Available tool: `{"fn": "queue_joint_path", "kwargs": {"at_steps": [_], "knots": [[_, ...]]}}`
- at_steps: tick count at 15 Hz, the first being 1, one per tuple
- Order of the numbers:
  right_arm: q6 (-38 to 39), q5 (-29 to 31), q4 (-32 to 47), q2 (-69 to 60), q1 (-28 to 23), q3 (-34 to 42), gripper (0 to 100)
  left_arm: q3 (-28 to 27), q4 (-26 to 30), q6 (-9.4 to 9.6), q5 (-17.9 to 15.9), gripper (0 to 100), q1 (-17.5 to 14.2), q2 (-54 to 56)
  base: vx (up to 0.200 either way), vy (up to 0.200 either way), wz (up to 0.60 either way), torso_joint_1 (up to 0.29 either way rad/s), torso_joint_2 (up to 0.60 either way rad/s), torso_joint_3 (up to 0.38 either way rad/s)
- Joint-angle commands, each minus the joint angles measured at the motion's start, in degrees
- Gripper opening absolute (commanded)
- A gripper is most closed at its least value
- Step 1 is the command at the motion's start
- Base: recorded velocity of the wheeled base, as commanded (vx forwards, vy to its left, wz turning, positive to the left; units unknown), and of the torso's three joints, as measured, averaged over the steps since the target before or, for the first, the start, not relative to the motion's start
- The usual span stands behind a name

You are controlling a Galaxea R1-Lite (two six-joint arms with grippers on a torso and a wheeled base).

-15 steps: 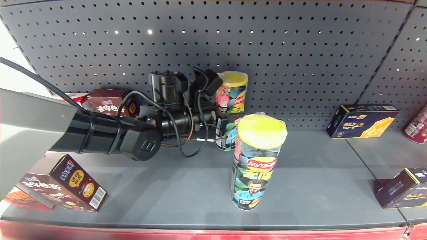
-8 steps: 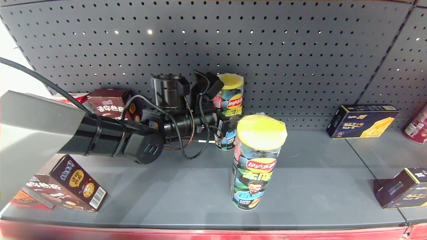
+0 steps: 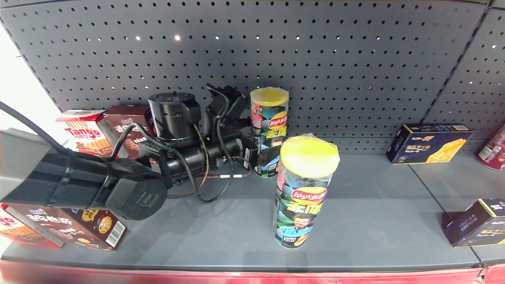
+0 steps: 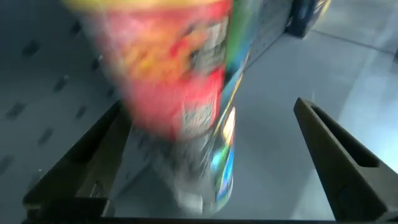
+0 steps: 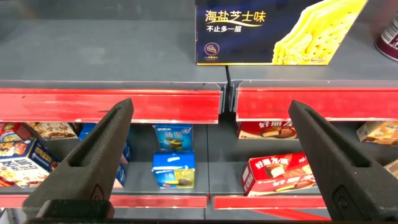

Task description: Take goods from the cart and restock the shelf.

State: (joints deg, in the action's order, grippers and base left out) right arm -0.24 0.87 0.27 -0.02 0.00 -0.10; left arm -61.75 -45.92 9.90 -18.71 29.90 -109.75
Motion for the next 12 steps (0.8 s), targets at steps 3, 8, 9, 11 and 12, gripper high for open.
{"fn": "queue_joint_path", "kwargs": {"at_steps": [3, 8, 9, 11, 12], "knots": [[-0.02, 0.01, 0.0, 0.11, 0.0, 0.01, 100, 11.65, -3.56, 2.49, 7.46, 100, -0.11, 7.01, 0.0, 0.0, 0.0, 0.0, 0.0, 0.0], [-0.02, 0.01, 0.0, 0.11, 0.0, 0.01, 100, 11.65, -3.47, 3.11, 12.03, 100, -0.37, 7.1, 0.0, 0.0, 0.0, 0.0, 0.0, 0.0], [-0.02, 0.01, 0.0, 0.02, 0.0, 0.01, 100, 10.94, -3.21, 3.02, 14.14, 100, -0.11, 6.04, 0.0, 0.0, 0.0, 0.0, 0.0, 0.0], [-0.02, 0.01, 0.0, 0.02, 0.0, 0.01, 100, 10.42, -2.95, 3.02, 17.22, 100, -0.02, 4.81, 0.0, 0.0, 0.0, 0.0, 0.0, 0.0], [-0.02, 0.01, 0.0, 0.11, 0.0, 0.01, 100, 9.54, -2.59, 3.02, 20.12, 100, -0.11, 3.84, 0.0, 0.0, 0.0, 0.0, 0.0, 0.0]]}}
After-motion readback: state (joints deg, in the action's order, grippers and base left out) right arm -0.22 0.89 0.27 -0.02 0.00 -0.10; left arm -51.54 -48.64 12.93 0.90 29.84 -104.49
